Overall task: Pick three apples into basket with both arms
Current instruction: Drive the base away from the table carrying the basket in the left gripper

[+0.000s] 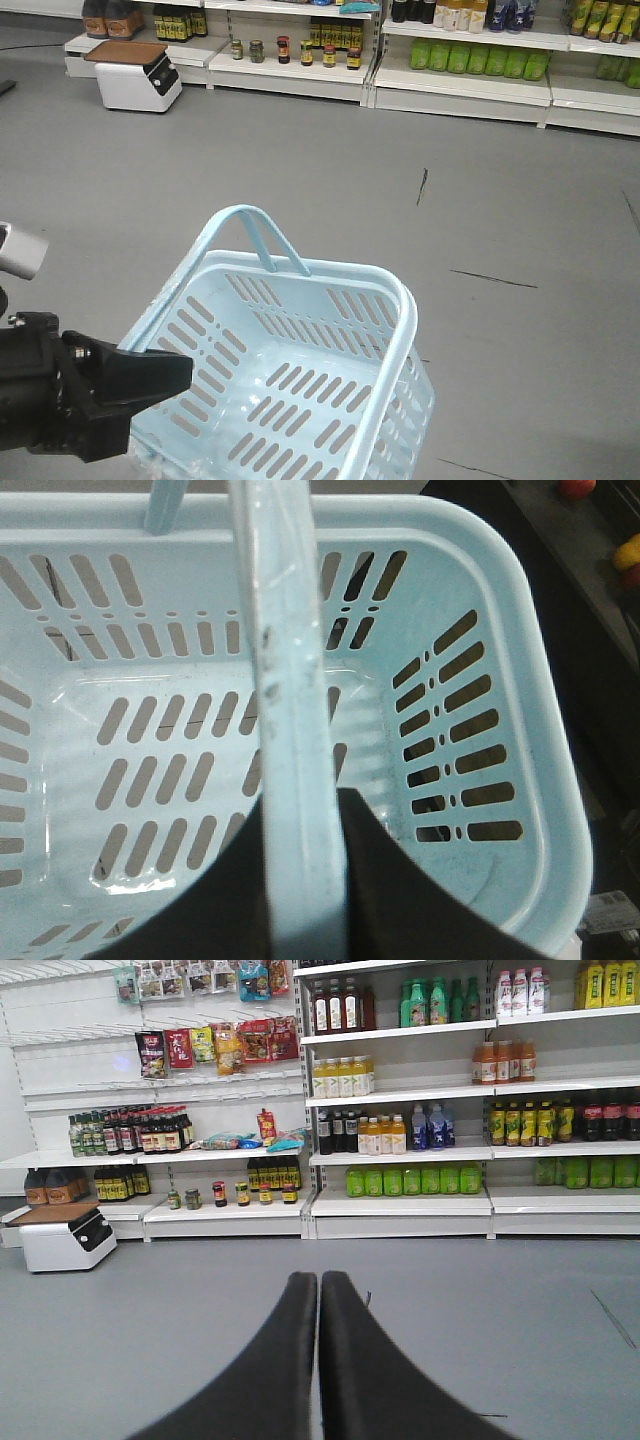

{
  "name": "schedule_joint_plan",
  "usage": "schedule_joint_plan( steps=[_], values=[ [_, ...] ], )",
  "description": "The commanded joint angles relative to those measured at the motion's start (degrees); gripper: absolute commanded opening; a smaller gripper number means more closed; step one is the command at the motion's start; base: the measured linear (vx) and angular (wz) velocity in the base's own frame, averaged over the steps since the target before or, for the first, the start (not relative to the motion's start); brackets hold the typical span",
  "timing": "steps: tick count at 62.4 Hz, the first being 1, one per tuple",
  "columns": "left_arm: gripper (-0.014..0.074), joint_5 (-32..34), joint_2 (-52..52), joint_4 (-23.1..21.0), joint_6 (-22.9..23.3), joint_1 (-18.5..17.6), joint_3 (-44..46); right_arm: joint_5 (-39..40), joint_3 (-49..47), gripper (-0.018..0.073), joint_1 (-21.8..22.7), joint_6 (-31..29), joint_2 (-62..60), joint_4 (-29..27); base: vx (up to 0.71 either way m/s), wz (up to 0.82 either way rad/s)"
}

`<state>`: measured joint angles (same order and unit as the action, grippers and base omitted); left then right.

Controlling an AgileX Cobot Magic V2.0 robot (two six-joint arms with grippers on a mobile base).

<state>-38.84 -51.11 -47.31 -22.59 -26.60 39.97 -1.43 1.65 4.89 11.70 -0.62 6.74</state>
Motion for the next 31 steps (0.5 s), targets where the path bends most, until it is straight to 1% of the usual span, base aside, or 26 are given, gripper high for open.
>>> schedule_joint_plan(
  steps=[1,14,31],
  values=[
    [-0.0007,3.0,0.7,-3.2,-0.1,-0.3,1.8,4.1,0.8,-0.0004,0.3,-0.6,-0.6,0.3,0.27,-0.09],
    [-0.0007,3.0,0.7,-3.2,-0.1,-0.3,1.8,4.1,0.8,-0.0004,0.3,-0.6,-0.6,0.3,0.29,-0.15],
    [-0.0007,3.0,0.7,-3.2,-0.1,-0.3,1.8,4.1,0.8,-0.0004,0.3,-0.6,-0.6,0.3,0.30,-0.23]
  ],
)
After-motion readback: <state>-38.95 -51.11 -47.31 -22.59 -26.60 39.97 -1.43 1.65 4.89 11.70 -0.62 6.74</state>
